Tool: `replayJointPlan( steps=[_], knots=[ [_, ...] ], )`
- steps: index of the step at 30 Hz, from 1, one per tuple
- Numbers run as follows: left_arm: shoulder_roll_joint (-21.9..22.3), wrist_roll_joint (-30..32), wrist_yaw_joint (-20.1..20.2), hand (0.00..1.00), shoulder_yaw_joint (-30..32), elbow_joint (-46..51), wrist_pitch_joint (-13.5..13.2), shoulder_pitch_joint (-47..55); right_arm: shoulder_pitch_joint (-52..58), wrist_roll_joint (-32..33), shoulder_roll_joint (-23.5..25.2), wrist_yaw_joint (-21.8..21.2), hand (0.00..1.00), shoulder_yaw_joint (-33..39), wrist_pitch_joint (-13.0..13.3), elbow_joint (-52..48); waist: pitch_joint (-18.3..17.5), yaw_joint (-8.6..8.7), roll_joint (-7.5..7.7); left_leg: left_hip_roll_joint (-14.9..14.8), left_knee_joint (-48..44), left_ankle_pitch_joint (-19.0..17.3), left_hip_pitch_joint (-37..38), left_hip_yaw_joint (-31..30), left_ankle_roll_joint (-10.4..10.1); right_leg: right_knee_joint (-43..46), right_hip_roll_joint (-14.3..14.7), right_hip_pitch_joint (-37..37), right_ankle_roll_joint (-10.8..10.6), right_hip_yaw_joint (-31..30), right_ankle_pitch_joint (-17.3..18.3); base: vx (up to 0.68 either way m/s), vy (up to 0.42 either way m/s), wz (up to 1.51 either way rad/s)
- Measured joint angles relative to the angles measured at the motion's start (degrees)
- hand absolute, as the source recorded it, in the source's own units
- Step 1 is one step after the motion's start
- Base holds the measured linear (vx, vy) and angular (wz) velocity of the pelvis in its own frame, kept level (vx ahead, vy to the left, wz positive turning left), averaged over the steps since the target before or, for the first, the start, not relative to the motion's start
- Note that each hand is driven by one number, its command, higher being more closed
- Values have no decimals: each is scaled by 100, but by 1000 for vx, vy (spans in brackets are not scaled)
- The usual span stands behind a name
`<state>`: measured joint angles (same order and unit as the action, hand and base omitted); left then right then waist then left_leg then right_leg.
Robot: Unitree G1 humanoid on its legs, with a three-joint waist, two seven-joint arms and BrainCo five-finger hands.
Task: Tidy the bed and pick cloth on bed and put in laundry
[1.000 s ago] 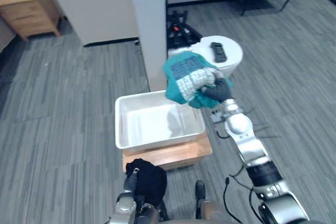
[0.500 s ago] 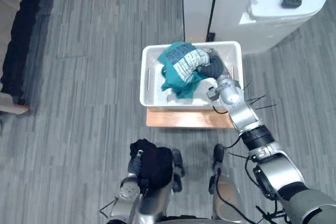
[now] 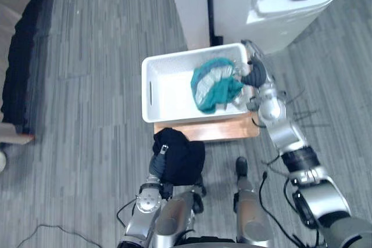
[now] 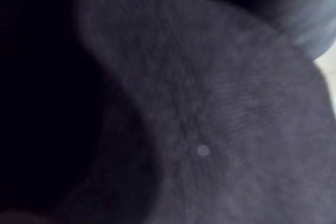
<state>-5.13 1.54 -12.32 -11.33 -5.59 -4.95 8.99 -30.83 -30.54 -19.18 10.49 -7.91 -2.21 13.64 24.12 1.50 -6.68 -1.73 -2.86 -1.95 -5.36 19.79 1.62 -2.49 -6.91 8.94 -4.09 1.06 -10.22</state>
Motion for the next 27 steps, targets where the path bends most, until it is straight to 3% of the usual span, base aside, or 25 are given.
replayJointPlan(
  steps=[2, 7, 9, 12, 16, 19, 26, 27],
  knots=[
    [-143, -188, 113, 100, 212, 327, 5, 8, 1019, -222, 197, 64, 0, 395, -41, -364, -272, 154, 77, -51, 157, 32, 213, 158, -55, -66, 24, -157, -85, 35, 88, 91, -38, -4],
    [-187, -559, 107, 100, 1001, 1130, 4, -191, 2665, -327, 520, 65, 0, 1051, -80, -971, -849, 308, 301, -88, 332, 48, 613, 387, -145, -158, 107, -393, -122, -89, 114, 67, -9, -19],
    [-294, -550, -9, 100, 1425, 1143, 14, -589, 2992, -322, 610, 55, 0, 1163, -79, -1012, -959, 423, 426, -85, 379, 45, 753, 433, -151, -158, 121, -489, -120, -126, 111, 35, -5, -20],
    [-574, -472, -411, 100, 1844, 1023, 12, -1331, 3409, -296, 800, 51, 0, 1187, -72, -1012, -1118, 441, 586, -73, 428, 40, 850, 662, -161, -154, 152, -466, -131, -325, 68, -19, 3, -28],
    [-981, -284, -1014, 100, 2098, -33, 55, -2366, 3743, -92, 890, 43, 0, 1082, -62, -1014, -1139, 603, 616, 20, 689, 82, 975, 809, -201, -143, 131, -416, -181, -464, 80, -47, 10, -19],
    [-1048, -77, -1234, 100, 2057, -639, 169, -2829, 3885, -23, 916, 48, 0, 854, -59, -1126, -1131, 727, 649, 20, 678, 94, 769, 997, -213, -65, 135, -151, -139, -591, 21, -38, 8, -20],
    [-926, 302, -1405, 100, 1615, -1663, 357, -3634, 3947, 310, 1203, 222, 0, 367, -26, -1931, -715, 852, 883, -170, 225, 6, 181, 1285, -182, -76, 176, 353, -104, -634, -179, 22, -18, -10],
    [-893, 327, -1405, 0, 1587, -1770, 363, -3697, 3928, 315, 1201, 236, 0, 346, -15, -1986, -673, 850, 878, -185, 189, -12, 137, 1307, -181, -80, 178, 392, -125, -634, -207, 15, 0, -16]
  ],
)
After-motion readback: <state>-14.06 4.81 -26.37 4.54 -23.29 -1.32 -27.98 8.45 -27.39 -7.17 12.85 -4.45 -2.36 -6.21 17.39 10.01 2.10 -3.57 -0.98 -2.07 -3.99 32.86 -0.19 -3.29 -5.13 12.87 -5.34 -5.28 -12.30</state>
